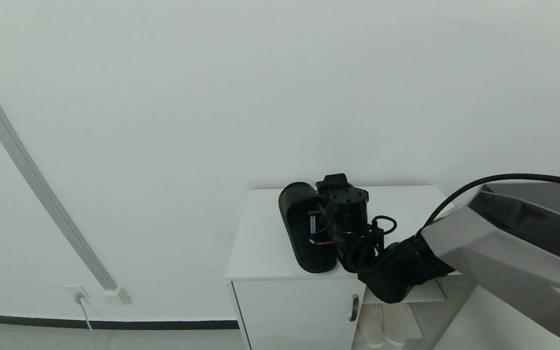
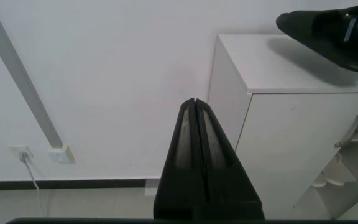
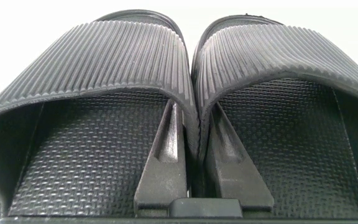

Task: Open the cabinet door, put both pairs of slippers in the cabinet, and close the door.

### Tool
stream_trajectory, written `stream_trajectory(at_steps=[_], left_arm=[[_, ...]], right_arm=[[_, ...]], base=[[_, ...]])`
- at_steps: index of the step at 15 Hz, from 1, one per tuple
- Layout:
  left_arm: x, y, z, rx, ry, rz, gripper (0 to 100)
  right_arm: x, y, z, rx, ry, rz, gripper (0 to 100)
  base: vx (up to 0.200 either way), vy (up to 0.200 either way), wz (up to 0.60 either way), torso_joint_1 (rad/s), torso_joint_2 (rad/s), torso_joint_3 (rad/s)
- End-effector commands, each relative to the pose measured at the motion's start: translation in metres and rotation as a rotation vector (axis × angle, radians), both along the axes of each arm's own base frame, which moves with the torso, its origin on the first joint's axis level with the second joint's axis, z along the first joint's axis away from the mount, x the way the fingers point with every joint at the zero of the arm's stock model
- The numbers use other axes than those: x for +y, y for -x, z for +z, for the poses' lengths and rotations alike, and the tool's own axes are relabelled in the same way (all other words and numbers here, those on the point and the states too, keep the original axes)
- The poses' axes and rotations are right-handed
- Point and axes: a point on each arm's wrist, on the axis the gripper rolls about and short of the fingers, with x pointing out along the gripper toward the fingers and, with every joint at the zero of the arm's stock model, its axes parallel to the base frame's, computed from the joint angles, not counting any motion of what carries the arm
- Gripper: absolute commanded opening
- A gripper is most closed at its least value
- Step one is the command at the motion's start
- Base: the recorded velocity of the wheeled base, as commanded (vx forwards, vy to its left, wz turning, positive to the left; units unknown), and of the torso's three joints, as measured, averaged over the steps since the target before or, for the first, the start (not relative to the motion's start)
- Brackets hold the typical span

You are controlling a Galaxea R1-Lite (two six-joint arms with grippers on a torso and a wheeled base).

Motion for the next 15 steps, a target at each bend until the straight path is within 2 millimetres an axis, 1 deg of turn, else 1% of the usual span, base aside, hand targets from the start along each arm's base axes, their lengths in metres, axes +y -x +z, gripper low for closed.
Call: stream_trajectory(at_steps=[1, 2, 4, 6, 8, 10, 11, 15], left_arm=[[0.000, 0.000, 0.000, 0.002, 0.000, 0.001, 0], [0.000, 0.000, 0.000, 0.002, -0.001, 0.002, 0], [0.000, 0.000, 0.000, 0.002, -0.001, 0.001, 0], [0.000, 0.000, 0.000, 0.003, -0.001, 0.001, 0], [0.000, 0.000, 0.000, 0.002, -0.004, 0.001, 0], [0.000, 0.000, 0.000, 0.002, -0.004, 0.001, 0], [0.000, 0.000, 0.000, 0.002, -0.004, 0.002, 0], [0.000, 0.000, 0.000, 0.003, -0.001, 0.002, 0]], right_arm=[[-0.012, 0.026, 0.031, -0.018, -0.022, 0.053, 0], [-0.024, 0.050, 0.044, -0.008, -0.019, 0.109, 0], [-0.049, 0.085, 0.058, 0.000, -0.015, 0.196, 0], [-0.073, 0.115, 0.068, -0.004, 0.007, 0.274, 0], [-0.092, 0.142, 0.073, -0.009, 0.022, 0.332, 0], [-0.104, 0.160, 0.074, -0.013, 0.040, 0.377, 0], [-0.109, 0.166, 0.073, -0.019, 0.060, 0.381, 0], [-0.120, 0.176, 0.069, -0.065, 0.157, 0.430, 0]], base=[[0.000, 0.000, 0.00, 0.000, 0.00, 0.000], [0.000, 0.000, 0.00, 0.000, 0.00, 0.000], [0.000, 0.000, 0.00, 0.000, 0.00, 0.000], [0.000, 0.000, 0.00, 0.000, 0.00, 0.000], [0.000, 0.000, 0.00, 0.000, 0.00, 0.000], [0.000, 0.000, 0.00, 0.000, 0.00, 0.000], [0.000, 0.000, 0.00, 0.000, 0.00, 0.000], [0.000, 0.000, 0.00, 0.000, 0.00, 0.000]])
